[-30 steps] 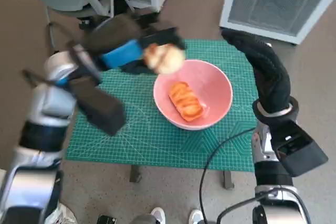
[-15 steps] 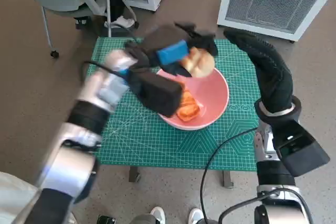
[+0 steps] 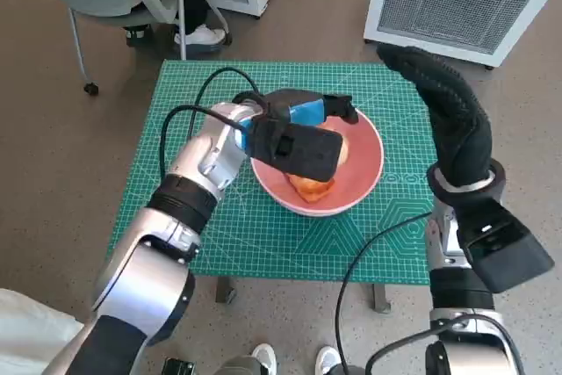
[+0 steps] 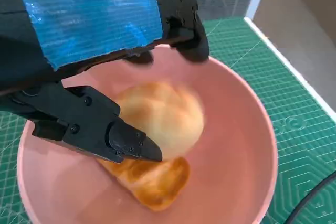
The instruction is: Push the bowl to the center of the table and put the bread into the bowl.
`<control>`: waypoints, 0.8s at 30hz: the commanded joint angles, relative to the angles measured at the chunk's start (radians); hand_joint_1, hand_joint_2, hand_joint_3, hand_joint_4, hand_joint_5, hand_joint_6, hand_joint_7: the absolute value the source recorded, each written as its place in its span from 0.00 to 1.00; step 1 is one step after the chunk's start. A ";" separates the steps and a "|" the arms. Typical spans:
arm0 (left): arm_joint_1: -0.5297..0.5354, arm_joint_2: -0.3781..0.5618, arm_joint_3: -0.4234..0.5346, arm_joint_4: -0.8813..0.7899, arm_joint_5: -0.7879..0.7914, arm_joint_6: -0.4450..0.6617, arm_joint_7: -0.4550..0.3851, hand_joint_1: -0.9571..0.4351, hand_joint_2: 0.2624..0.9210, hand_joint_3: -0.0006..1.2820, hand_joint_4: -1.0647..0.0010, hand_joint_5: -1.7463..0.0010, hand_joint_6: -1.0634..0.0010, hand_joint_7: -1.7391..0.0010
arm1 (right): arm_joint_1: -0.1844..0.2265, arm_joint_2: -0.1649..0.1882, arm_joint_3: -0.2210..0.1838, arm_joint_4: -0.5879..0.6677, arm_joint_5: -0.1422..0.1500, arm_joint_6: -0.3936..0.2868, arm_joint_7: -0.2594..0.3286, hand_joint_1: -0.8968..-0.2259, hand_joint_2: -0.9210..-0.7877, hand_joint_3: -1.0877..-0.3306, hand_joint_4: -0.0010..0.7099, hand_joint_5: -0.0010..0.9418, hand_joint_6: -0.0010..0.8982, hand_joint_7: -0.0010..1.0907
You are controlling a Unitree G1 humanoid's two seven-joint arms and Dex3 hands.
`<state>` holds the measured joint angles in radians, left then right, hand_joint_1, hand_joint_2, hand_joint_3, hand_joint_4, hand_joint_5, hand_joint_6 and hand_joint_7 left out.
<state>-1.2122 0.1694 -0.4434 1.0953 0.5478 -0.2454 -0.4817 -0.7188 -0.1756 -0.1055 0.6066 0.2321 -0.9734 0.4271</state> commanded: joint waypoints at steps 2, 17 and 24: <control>0.024 -0.002 0.007 0.017 -0.015 -0.042 0.049 0.49 0.81 0.06 1.00 1.00 1.00 0.75 | 0.032 0.001 -0.001 -0.011 0.006 0.022 0.001 0.33 0.00 0.39 0.42 0.03 0.00 0.61; 0.153 0.030 0.176 -0.131 -0.174 -0.202 0.241 0.38 0.98 0.06 0.87 0.97 0.95 0.65 | 0.005 0.003 -0.015 0.006 0.012 0.028 -0.003 0.33 0.00 0.40 0.44 0.04 0.00 0.63; 0.247 0.025 0.296 -0.251 -0.282 -0.278 0.351 0.39 1.00 0.12 0.63 0.96 0.70 0.68 | -0.012 0.013 -0.019 0.004 0.000 0.034 -0.023 0.36 0.00 0.40 0.44 0.04 0.00 0.66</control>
<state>-1.0076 0.1912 -0.1976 0.8973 0.3191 -0.4861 -0.1714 -0.7279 -0.1720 -0.1189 0.5983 0.2327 -0.9555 0.4184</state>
